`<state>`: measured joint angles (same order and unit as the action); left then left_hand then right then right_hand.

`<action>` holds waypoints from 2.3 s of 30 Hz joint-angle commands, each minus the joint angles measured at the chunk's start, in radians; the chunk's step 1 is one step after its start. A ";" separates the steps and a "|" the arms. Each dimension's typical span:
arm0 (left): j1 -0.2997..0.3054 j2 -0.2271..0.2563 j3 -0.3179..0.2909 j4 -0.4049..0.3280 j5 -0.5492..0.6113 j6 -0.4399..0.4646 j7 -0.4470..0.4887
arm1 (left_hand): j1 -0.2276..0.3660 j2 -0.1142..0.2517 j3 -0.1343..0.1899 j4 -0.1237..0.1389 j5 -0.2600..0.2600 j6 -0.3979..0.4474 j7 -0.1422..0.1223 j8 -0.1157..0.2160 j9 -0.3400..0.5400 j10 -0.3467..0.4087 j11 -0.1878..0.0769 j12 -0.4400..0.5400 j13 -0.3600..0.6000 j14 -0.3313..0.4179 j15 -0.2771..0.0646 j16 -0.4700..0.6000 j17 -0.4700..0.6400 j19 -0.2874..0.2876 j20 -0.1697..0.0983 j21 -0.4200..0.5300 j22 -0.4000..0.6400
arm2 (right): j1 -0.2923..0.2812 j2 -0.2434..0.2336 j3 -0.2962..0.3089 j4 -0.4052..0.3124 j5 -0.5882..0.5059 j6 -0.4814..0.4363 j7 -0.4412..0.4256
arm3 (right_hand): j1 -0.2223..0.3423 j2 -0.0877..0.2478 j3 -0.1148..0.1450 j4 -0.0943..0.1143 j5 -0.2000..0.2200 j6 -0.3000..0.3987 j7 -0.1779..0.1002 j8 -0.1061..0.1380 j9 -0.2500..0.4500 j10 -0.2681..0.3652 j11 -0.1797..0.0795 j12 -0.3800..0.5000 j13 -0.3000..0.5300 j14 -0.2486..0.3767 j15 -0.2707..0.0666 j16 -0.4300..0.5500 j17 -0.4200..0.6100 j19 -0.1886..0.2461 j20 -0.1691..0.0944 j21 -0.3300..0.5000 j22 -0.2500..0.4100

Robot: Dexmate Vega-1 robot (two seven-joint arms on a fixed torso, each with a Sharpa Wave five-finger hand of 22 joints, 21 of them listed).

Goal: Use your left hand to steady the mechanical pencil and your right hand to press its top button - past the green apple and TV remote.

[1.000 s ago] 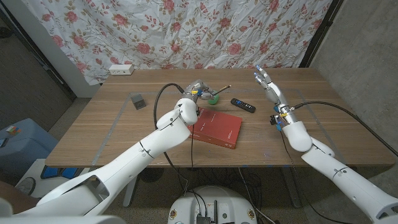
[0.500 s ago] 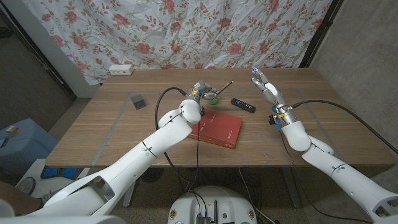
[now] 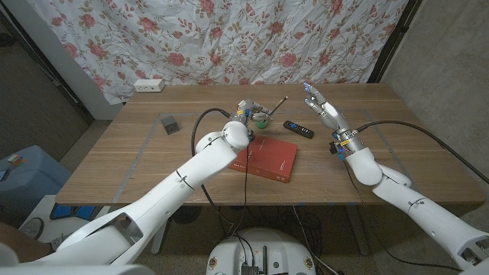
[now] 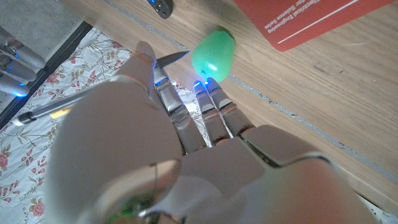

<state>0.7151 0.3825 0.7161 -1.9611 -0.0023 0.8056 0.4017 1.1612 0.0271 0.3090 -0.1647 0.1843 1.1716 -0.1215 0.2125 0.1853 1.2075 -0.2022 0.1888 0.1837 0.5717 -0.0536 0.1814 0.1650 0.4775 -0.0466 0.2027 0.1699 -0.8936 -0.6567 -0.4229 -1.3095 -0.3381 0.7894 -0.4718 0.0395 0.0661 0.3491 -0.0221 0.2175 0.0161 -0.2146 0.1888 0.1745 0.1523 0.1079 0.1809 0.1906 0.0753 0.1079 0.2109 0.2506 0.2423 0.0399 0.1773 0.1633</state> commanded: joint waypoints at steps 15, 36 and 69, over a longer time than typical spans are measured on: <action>-0.066 0.036 0.030 -0.011 -0.126 0.081 0.011 | 0.002 0.012 -0.006 0.000 0.005 0.001 0.006 -0.002 0.004 0.034 -0.023 0.006 0.006 0.015 -0.163 -0.002 0.003 0.016 -0.082 0.007 0.006 | -0.014 -0.076 -0.006 -0.119 -0.121 -0.093 -0.015 | 0.002 0.011 0.005 -0.001 0.010 0.012 -0.006 0.007 0.007 0.001 0.019 0.009 0.001 0.003 0.016 0.001 0.003 0.002 0.013 0.006 0.002; -0.104 0.068 0.059 -0.010 -0.152 0.096 0.004 | 0.005 0.013 -0.010 -0.002 0.006 0.005 0.006 -0.001 0.004 0.035 -0.024 0.006 0.006 0.021 -0.163 0.000 0.003 0.019 -0.081 0.006 0.006 | -0.040 -0.126 -0.012 -0.222 -0.095 -0.181 0.065 | -0.005 0.016 0.004 0.004 0.013 0.054 -0.005 0.020 0.009 -0.006 0.033 0.010 0.001 -0.003 0.026 0.001 0.005 -0.004 0.023 0.005 0.002; -0.108 0.075 0.068 0.006 -0.159 0.066 0.007 | 0.009 0.015 -0.016 -0.002 0.007 0.004 0.006 -0.003 0.005 0.038 -0.024 0.007 0.006 0.024 -0.164 -0.001 0.003 0.018 -0.083 0.005 0.006 | -0.008 -0.116 -0.040 -0.189 -0.048 -0.183 0.121 | -0.008 0.019 0.004 0.009 0.016 0.080 -0.006 0.020 0.009 -0.013 0.030 0.012 0.001 -0.007 0.029 0.002 0.006 -0.001 0.023 0.008 0.003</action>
<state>0.6116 0.4567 0.7792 -1.9637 -0.1611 0.8797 0.4125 1.1680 0.0332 0.2980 -0.1678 0.1843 1.1716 -0.1216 0.2117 0.1884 1.2200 -0.2036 0.1876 0.1882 0.5880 -0.0590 0.1818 0.1650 0.4882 -0.0466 0.2027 0.1746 -0.9137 -0.7784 -0.4562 -1.5140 -0.4049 0.6033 -0.3679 0.0304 0.0753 0.3522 -0.0191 0.2296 0.0893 -0.2200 0.2004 0.1792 0.1446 0.1358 0.1855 0.1909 0.0734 0.1307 0.2116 0.2533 0.2373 0.0591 0.1814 0.1633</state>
